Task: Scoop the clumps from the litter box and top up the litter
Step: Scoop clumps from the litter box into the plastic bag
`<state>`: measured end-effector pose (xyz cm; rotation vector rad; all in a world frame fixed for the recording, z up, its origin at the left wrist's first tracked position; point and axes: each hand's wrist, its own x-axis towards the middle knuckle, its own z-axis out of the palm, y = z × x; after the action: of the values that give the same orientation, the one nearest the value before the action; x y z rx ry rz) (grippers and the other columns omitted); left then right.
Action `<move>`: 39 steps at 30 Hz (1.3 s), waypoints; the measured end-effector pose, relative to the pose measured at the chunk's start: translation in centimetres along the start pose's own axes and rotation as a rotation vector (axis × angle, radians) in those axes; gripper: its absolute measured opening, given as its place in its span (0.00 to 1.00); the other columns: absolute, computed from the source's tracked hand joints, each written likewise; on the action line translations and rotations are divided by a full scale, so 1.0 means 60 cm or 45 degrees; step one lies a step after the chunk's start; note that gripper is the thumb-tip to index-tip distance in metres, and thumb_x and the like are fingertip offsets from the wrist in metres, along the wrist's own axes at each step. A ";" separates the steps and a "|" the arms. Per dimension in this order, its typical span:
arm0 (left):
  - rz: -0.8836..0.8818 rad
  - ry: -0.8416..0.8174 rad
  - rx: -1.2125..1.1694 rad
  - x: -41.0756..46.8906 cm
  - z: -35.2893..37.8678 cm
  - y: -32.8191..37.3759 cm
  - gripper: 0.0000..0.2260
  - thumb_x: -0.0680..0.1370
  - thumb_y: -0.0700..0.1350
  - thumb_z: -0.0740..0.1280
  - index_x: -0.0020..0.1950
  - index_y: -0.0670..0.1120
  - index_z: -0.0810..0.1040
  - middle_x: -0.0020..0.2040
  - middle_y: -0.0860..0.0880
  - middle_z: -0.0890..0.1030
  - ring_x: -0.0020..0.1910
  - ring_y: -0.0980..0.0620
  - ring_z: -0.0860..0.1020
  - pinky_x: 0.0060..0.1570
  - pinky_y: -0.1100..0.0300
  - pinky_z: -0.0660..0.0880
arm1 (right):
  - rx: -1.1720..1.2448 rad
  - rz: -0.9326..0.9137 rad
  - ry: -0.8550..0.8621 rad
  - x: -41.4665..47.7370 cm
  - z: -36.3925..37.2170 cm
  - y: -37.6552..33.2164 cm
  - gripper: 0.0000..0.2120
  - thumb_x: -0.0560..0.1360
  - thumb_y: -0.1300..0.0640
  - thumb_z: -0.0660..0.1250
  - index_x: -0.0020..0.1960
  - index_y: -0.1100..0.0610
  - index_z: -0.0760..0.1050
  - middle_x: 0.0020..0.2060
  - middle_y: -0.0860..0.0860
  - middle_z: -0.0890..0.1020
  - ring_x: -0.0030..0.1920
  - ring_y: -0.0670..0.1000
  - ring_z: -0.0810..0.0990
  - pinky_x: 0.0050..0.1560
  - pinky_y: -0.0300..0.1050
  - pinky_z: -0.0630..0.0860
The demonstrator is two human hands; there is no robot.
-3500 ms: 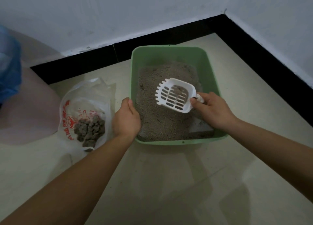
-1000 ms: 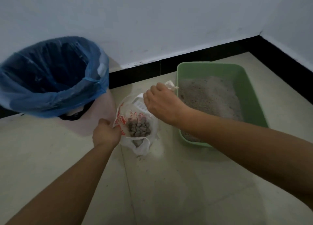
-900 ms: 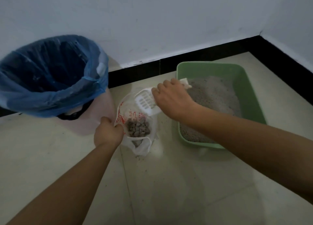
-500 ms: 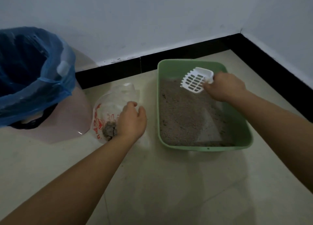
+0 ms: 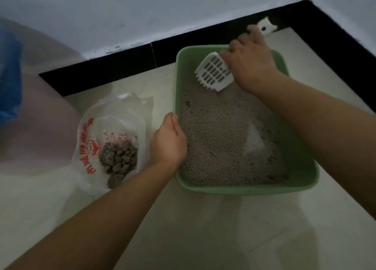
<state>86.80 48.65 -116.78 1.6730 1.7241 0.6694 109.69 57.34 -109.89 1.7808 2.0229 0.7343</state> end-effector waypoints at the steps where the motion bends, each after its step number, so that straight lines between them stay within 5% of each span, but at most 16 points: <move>1: 0.012 0.004 -0.009 0.000 0.000 0.000 0.14 0.84 0.52 0.48 0.47 0.49 0.69 0.35 0.48 0.75 0.36 0.47 0.75 0.36 0.54 0.71 | -0.022 -0.068 -0.005 0.021 0.006 -0.005 0.23 0.68 0.49 0.75 0.61 0.51 0.76 0.49 0.54 0.81 0.57 0.57 0.77 0.73 0.56 0.57; 7: 0.018 0.000 -0.095 -0.001 0.003 -0.001 0.15 0.84 0.52 0.49 0.45 0.49 0.70 0.35 0.51 0.74 0.35 0.55 0.74 0.36 0.54 0.70 | 0.021 -0.432 0.051 0.116 0.027 -0.011 0.24 0.69 0.53 0.76 0.64 0.50 0.76 0.56 0.55 0.81 0.63 0.59 0.75 0.74 0.58 0.55; 14: -0.016 -0.037 -0.135 -0.002 0.000 0.000 0.14 0.84 0.52 0.49 0.42 0.52 0.68 0.34 0.53 0.72 0.33 0.59 0.71 0.32 0.58 0.65 | 0.479 -0.631 -0.195 0.073 0.053 -0.037 0.18 0.78 0.50 0.66 0.67 0.49 0.74 0.55 0.51 0.81 0.60 0.56 0.75 0.71 0.56 0.60; 24: -0.002 0.020 -0.216 0.002 0.006 -0.009 0.15 0.84 0.53 0.50 0.48 0.49 0.72 0.41 0.50 0.76 0.43 0.47 0.76 0.43 0.52 0.73 | 0.543 -0.841 -0.244 0.005 -0.021 -0.085 0.20 0.79 0.47 0.54 0.67 0.46 0.74 0.56 0.47 0.78 0.62 0.53 0.70 0.73 0.53 0.53; 32: -0.026 0.053 -0.212 0.003 0.010 -0.015 0.18 0.84 0.54 0.49 0.53 0.45 0.74 0.43 0.45 0.78 0.45 0.43 0.77 0.40 0.55 0.68 | 0.725 -0.794 -0.331 -0.030 -0.029 -0.086 0.16 0.79 0.54 0.61 0.65 0.47 0.76 0.53 0.47 0.78 0.60 0.52 0.69 0.70 0.51 0.51; 39: -0.073 0.041 -0.194 0.001 0.005 -0.010 0.15 0.84 0.54 0.49 0.49 0.49 0.73 0.37 0.54 0.72 0.41 0.49 0.73 0.40 0.57 0.65 | 1.089 -0.541 -0.418 -0.100 0.007 -0.077 0.16 0.78 0.57 0.61 0.64 0.48 0.78 0.48 0.47 0.80 0.56 0.51 0.71 0.70 0.53 0.53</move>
<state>86.61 48.67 -117.43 1.5108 1.6916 0.7844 107.11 51.12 -113.40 1.5630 2.5164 -0.6043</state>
